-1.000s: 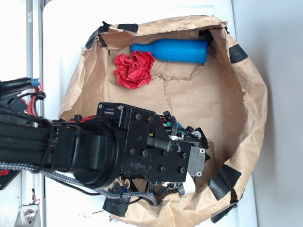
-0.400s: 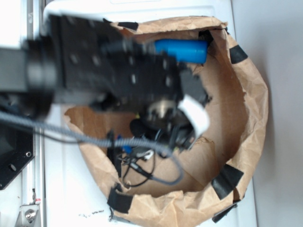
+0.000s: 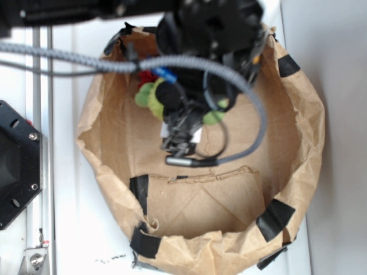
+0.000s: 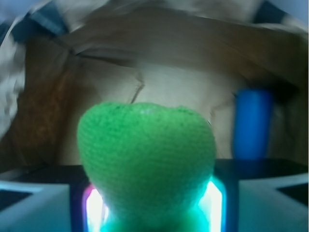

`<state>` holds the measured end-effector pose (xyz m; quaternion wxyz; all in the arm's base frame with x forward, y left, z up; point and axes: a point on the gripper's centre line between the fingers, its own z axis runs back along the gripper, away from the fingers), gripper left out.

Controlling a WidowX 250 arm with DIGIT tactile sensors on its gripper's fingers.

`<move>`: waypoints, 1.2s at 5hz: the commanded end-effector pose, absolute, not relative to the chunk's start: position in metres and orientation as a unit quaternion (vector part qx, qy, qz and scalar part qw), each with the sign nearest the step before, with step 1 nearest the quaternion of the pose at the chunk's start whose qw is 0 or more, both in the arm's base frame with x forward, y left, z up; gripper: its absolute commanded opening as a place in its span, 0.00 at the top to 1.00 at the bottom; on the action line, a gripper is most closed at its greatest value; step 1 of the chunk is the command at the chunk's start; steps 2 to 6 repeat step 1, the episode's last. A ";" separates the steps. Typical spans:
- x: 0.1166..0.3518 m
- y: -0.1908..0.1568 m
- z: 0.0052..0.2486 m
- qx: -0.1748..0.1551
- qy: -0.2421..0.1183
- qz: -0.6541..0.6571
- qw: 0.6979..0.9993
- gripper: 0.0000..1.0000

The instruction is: Grab the green animal.

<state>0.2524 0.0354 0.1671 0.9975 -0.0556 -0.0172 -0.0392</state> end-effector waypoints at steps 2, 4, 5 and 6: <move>0.249 0.017 0.199 -0.021 -0.019 0.175 0.984 1.00; 0.249 0.017 0.199 -0.021 -0.019 0.175 0.984 1.00; 0.249 0.017 0.199 -0.021 -0.019 0.175 0.984 1.00; 0.249 0.017 0.199 -0.021 -0.019 0.175 0.984 1.00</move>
